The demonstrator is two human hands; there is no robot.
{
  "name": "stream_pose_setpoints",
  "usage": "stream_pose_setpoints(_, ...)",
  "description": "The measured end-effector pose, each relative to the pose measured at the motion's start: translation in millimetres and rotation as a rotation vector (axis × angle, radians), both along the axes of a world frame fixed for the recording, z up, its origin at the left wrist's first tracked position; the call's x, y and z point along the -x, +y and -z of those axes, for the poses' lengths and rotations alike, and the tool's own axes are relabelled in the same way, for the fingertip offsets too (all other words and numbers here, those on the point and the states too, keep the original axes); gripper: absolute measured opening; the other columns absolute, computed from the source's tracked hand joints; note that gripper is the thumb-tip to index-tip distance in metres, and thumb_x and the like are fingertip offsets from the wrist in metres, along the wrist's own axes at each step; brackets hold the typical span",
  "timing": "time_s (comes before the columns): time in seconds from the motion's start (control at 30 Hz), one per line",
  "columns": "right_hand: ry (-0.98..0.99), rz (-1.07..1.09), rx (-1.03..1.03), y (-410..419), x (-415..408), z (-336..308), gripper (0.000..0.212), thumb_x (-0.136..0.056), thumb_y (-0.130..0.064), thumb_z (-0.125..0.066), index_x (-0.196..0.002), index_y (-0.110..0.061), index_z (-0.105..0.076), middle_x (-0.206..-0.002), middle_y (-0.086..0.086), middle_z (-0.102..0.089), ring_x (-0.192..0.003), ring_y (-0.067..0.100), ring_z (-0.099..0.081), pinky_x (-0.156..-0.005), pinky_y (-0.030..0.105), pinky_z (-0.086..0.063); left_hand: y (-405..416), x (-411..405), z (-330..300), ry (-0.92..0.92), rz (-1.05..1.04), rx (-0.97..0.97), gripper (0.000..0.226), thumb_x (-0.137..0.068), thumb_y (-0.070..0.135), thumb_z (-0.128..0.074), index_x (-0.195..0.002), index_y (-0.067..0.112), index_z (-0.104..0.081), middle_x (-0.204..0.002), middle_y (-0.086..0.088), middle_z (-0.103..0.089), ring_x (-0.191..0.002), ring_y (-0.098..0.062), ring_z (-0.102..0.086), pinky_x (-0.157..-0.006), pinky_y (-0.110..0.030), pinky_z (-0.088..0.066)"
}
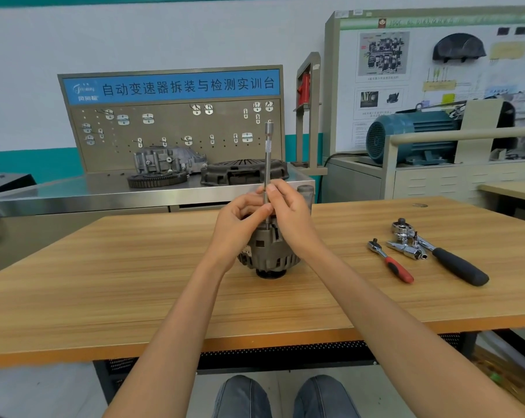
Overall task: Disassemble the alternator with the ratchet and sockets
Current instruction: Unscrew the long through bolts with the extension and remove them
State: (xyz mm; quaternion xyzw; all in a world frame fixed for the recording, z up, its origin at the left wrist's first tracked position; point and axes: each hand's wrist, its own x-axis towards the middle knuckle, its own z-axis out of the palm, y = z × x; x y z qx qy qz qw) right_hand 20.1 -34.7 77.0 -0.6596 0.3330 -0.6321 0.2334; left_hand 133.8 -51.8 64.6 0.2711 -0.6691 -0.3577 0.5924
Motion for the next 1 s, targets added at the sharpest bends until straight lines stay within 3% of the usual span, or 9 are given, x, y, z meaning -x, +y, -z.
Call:
stream_pose_setpoints(0.13, -0.044, -0.028, -0.028, 0.3, 0.7, 1.6, 0.011, -0.097, -0.027, -0.050, -0.106, -0.020, -0.052, -0.083, -0.002, -0.071, -0.085, 0.009, -0.068, -0.079, 0.028, -0.055, -0.5, 1.6, 1.7, 0.000, -0.020, -0.007, 0.005, -0.090, 0.017, -0.064, -0.093, 0.020, -0.068, -0.080, 0.005, -0.071, -0.076, -0.006, -0.066, -0.061, -0.013, -0.048)
stream_pose_setpoints(0.3, -0.005, 0.014, 0.028, 1.4, -2.5, 2.1, 0.012, -0.099, -0.021, -0.047, -0.099, -0.010, -0.051, -0.082, 0.013, -0.069, -0.082, 0.024, -0.068, -0.078, 0.041, -0.055, 1.3, 3.6, 2.3, 0.001, -0.018, 0.025, 0.008, -0.094, 0.017, -0.059, -0.095, 0.021, -0.066, -0.085, 0.008, -0.072, -0.082, -0.004, -0.066, -0.065, -0.013, -0.049)
stream_pose_setpoints(0.4, 0.010, 0.026, 0.038, 0.2, -0.2, 1.3, 0.012, -0.100, -0.019, -0.044, -0.096, -0.012, -0.053, -0.080, 0.005, -0.066, -0.082, 0.021, -0.066, -0.076, 0.039, -0.054, 2.5, 1.9, 1.6, -0.037, 0.008, 0.051, 0.015, -0.095, 0.014, -0.056, -0.101, 0.020, -0.068, -0.094, 0.008, -0.073, -0.091, -0.003, -0.066, -0.072, -0.012, -0.049)
stream_pose_setpoints(0.5, 0.012, 0.037, 0.038, -2.1, 0.4, 2.2, 0.012, -0.100, -0.018, -0.043, -0.097, -0.013, -0.053, -0.081, -0.002, -0.062, -0.083, 0.017, -0.063, -0.076, 0.034, -0.052, 0.9, 0.0, 1.3, -0.057, 0.014, 0.048, 0.018, -0.095, 0.011, -0.055, -0.106, 0.009, -0.069, -0.096, 0.002, -0.073, -0.090, -0.005, -0.066, -0.074, -0.014, -0.050)
stream_pose_setpoints(0.67, 0.022, 0.047, 0.038, -2.1, -1.9, 4.2, 0.020, -0.101, -0.018, -0.040, -0.099, -0.011, -0.058, -0.087, -0.003, -0.061, -0.087, 0.007, -0.060, -0.078, 0.022, -0.049, -1.3, 1.5, 1.6, -0.014, 0.000, 0.001, 0.003, -0.091, 0.012, -0.062, -0.088, 0.011, -0.063, -0.086, 0.002, -0.069, -0.078, -0.005, -0.065, -0.066, -0.015, -0.049)
stream_pose_setpoints(0.83, -0.024, 0.029, 0.008, 0.0, -2.9, 4.9, 0.002, -0.096, -0.024, -0.052, -0.096, -0.023, -0.051, -0.087, 0.004, -0.071, -0.086, 0.013, -0.067, -0.078, 0.028, -0.055, -3.2, 3.3, 3.2, -0.009, -0.026, -0.007, 0.007, -0.092, 0.015, -0.062, -0.095, 0.010, -0.063, -0.083, 0.001, -0.069, -0.075, -0.006, -0.064, -0.062, -0.015, -0.049)
stream_pose_setpoints(1.0, 0.018, 0.054, 0.036, 1.2, -1.4, 3.3, 0.009, -0.098, -0.020, -0.047, -0.092, -0.016, -0.052, -0.084, 0.011, -0.068, -0.084, 0.020, -0.066, -0.078, 0.038, -0.054, -1.3, 3.9, 2.3, -0.025, -0.023, 0.010, 0.012, -0.093, 0.017, -0.059, -0.103, 0.011, -0.065, -0.089, 0.002, -0.071, -0.081, -0.006, -0.066, -0.065, -0.015, -0.050)
